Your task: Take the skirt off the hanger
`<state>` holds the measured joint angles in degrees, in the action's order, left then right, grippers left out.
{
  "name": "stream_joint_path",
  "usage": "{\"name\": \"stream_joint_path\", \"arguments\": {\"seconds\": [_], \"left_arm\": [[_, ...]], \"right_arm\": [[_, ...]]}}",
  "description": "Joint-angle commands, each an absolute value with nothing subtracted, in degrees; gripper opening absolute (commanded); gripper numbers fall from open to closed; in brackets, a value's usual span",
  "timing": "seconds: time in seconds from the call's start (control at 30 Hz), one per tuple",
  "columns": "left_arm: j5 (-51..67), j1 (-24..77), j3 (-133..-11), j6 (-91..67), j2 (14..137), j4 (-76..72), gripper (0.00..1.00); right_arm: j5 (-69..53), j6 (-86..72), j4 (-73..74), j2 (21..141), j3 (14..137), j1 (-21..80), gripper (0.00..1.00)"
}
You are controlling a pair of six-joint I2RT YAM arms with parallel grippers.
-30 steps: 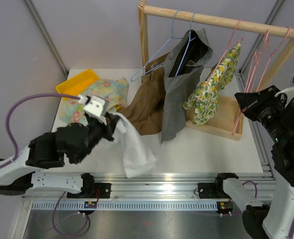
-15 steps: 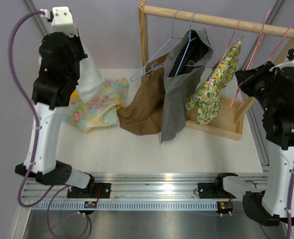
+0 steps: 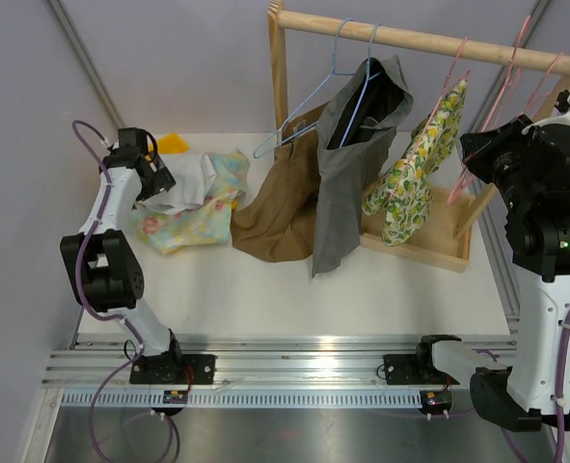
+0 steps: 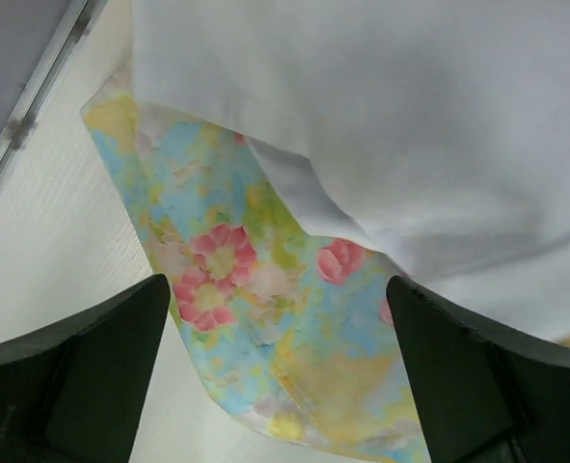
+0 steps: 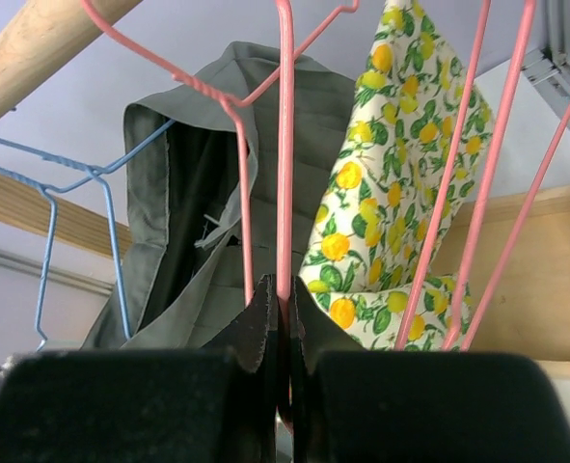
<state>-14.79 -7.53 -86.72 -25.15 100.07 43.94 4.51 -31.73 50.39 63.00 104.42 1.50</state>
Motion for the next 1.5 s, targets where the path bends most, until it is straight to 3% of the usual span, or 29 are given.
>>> {"name": "stream_joint_path", "arguments": {"seconds": [0.0,0.3,0.73,0.77,0.8,0.83,0.87,0.9,0.97,1.2,1.47], "left_arm": [[-11.95,-6.15,-91.05,-26.73,89.84,40.43,0.99],[-10.56,-6.15,-78.49,-21.8,77.78,34.64,0.99],[-9.41,-6.24,-78.93,-21.45,77.61,35.51,0.99],[-9.23,-6.24,-78.93,-21.36,77.61,35.42,0.99],[-9.05,-6.15,-79.01,-21.36,77.61,35.42,0.99],[-9.05,-6.15,-78.93,-21.36,77.43,35.42,0.99],[-8.97,-6.15,-78.93,-21.36,77.26,35.42,0.99],[-8.79,-6.15,-78.93,-21.36,77.17,35.16,0.99],[-8.62,-6.24,-78.66,-21.36,76.82,35.07,0.99],[-7.74,-6.24,-78.31,-21.45,76.73,34.72,0.99],[-7.29,-6.33,-77.96,-21.36,76.55,34.37,0.99]], "right_arm": [[8.34,-29.53,46.76,63.81,105.38,1.58,0.0],[9.49,-29.09,48.42,71.63,110.22,0.88,0.0],[7.21,-31.29,47.72,65.05,97.12,-1.76,0.0],[7.21,-30.94,48.07,65.04,97.64,-1.76,0.08],[7.56,-30.5,48.95,64.78,98.17,-1.76,0.27],[7.65,-30.32,49.22,64.51,99.57,-1.76,0.5],[7.65,-30.24,49.31,64.34,100.45,-1.76,0.85],[7.73,-30.5,49.31,64.16,101.42,-1.76,0.91],[5.99,-31.02,49.22,64.07,105.63,-1.76,0.94],[-4.38,-33.66,48.69,66.96,113.29,-1.76,0.89],[-18.71,-37.52,39.12,69.52,107.93,-1.76,0.84]]}}
